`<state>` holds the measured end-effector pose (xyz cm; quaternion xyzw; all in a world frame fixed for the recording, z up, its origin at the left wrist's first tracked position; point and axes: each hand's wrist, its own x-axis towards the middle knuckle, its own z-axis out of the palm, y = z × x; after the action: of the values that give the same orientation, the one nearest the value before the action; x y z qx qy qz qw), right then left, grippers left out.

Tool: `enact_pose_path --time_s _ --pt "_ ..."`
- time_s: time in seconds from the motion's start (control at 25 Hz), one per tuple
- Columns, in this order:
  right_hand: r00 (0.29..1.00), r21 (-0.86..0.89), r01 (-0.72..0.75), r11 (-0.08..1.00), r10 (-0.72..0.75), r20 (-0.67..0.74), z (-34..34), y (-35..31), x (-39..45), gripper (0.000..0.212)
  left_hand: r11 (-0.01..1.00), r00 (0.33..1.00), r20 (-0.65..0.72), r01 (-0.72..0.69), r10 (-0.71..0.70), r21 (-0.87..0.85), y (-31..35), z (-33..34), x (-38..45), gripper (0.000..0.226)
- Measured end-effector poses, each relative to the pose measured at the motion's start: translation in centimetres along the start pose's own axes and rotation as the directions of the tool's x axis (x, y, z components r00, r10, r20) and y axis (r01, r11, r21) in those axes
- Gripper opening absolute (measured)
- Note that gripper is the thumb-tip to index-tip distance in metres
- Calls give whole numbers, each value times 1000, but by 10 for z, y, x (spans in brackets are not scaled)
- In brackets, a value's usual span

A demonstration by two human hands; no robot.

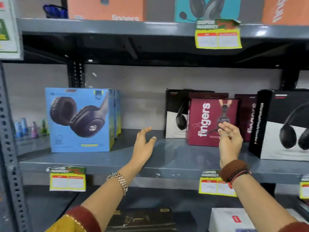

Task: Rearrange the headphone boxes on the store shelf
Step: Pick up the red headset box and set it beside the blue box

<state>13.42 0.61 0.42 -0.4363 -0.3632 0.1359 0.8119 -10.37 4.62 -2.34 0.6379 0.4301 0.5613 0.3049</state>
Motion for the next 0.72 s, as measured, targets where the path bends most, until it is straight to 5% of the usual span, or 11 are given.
enact_pose_path --time_s 0.24,0.48,0.72 --pt "994 -242 -85 966 101 51 -49 30 86 54 978 964 188 201 -189 -46 19 113 27 47" --pt "864 -447 -184 875 361 352 -59 54 108 66 1000 967 254 30 -29 -3 21 168 35 44" --pt "892 -346 -125 930 258 370 -64 49 104 56 997 993 118 6 3 -78 22 160 32 55"
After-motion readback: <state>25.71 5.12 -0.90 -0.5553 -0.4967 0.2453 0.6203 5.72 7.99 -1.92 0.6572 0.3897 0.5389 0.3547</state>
